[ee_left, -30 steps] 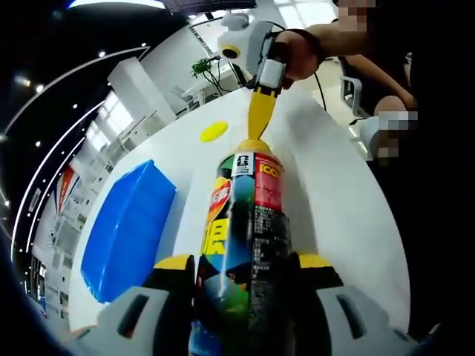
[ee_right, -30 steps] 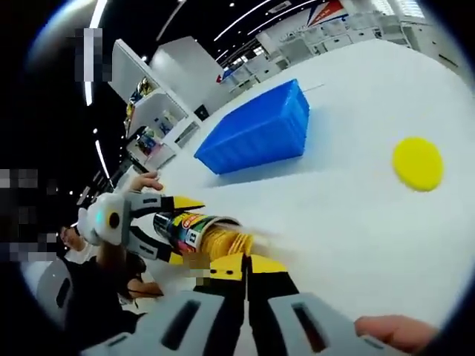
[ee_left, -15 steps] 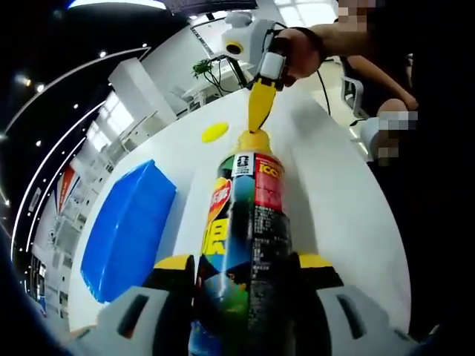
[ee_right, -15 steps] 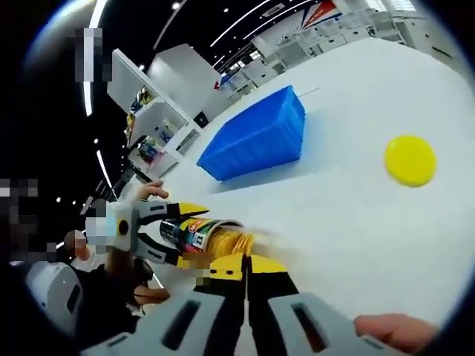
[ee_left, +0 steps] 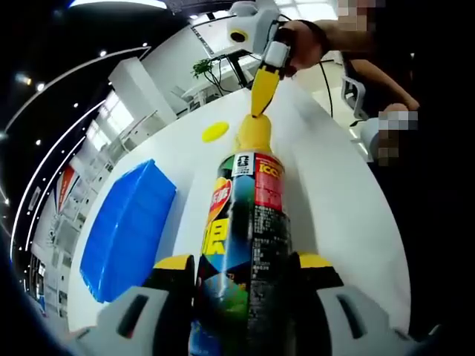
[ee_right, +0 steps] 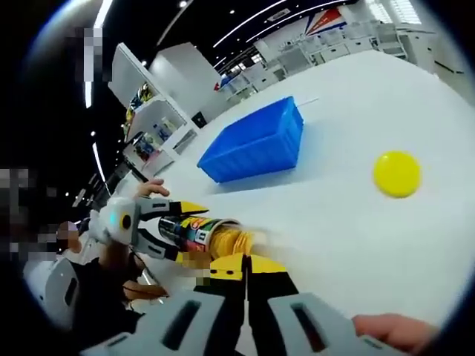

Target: Open the lid of the chip container on the table, take out the chips, place them into the box in front of the container, and close the lid

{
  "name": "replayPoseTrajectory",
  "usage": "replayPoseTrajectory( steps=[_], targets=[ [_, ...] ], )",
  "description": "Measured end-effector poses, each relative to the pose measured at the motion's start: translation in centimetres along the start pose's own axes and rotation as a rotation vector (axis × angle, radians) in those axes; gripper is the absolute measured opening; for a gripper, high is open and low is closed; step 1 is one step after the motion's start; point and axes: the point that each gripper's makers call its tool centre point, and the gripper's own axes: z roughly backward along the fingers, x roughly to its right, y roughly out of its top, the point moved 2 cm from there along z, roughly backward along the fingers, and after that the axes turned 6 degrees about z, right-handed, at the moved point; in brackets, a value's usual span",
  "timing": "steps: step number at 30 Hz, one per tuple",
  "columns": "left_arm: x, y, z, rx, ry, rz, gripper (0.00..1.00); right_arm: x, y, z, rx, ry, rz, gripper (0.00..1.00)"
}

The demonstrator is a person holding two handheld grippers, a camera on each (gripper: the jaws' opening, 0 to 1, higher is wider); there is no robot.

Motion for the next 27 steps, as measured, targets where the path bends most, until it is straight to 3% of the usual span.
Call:
replayPoseTrajectory(
  steps=[18,27],
  targets=[
    [0.2,0.0,0.1,-0.005,-0.002,0.007,0.54,-1.4,2.2,1.9,0.066,-0.046,0.140,0.00],
    [0.4,0.0,0.2,-0.011,-0.005,0.011,0.54,-3.8,7.0,2.3,0.145,-0.117,0.412,0.00]
  ],
)
